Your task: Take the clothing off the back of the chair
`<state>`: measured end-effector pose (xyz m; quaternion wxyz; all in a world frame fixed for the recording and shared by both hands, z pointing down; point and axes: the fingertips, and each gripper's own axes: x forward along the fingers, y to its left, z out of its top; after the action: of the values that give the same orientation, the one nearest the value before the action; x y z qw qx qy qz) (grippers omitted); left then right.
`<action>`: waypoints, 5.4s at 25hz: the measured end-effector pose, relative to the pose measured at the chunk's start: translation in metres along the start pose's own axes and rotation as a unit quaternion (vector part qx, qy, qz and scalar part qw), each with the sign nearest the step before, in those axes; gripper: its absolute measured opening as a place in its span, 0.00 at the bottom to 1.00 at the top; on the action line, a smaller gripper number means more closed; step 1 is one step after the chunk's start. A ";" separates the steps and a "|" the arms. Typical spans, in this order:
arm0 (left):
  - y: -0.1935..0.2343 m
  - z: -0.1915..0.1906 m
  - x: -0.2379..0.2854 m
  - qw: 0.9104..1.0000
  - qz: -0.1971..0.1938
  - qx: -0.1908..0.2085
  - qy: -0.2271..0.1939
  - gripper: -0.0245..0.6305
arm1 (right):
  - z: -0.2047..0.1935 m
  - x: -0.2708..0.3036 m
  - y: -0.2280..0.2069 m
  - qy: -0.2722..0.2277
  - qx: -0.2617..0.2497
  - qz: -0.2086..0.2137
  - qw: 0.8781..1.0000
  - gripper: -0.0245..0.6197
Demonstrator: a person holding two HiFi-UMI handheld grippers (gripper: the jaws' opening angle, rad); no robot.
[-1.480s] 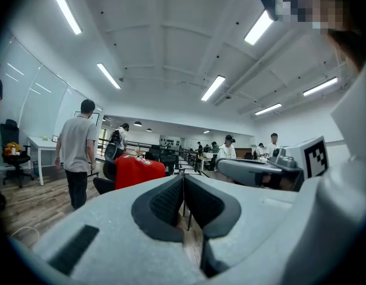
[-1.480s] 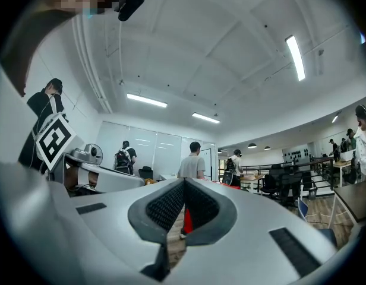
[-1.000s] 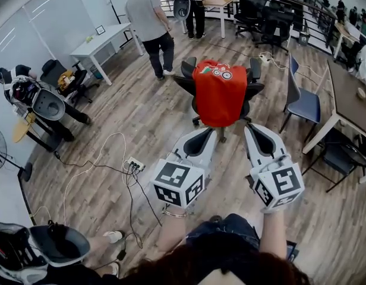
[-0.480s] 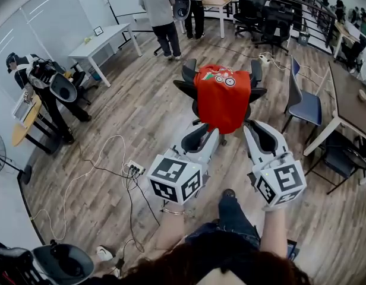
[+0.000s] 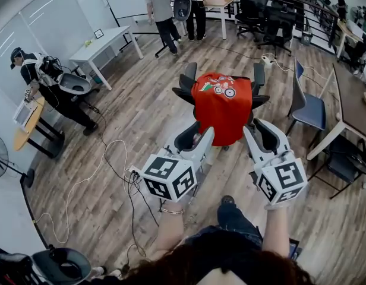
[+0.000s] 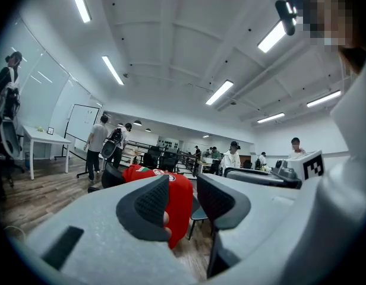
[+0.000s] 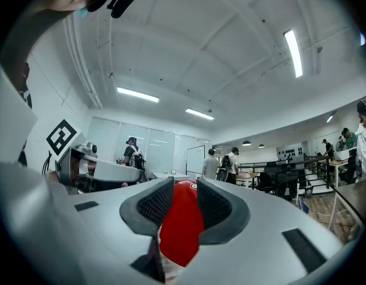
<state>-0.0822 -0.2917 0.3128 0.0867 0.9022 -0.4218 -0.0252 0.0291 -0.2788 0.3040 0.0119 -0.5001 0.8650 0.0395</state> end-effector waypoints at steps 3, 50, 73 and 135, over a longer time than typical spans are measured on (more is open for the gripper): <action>0.009 0.001 0.017 1.000 0.004 -0.007 0.001 0.30 | -0.005 0.013 -0.016 0.005 -0.002 0.007 1.000 0.25; 0.094 -0.080 0.152 0.981 -0.029 -0.153 0.114 0.55 | -0.125 0.140 -0.062 0.154 0.079 0.126 0.977 0.50; 0.055 -0.062 0.136 0.985 -0.083 -0.099 0.115 0.20 | -0.095 0.126 -0.052 0.131 0.046 0.130 0.982 0.13; -0.072 -0.006 -0.046 0.992 -0.119 -0.025 0.035 0.19 | 0.003 -0.031 0.076 0.023 -0.025 0.110 0.993 0.13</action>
<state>-0.0569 -0.2101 0.3041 0.1201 0.9438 -0.3076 -0.0142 -0.0214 -0.2137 0.3067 -0.0252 -0.4030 0.9134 0.0507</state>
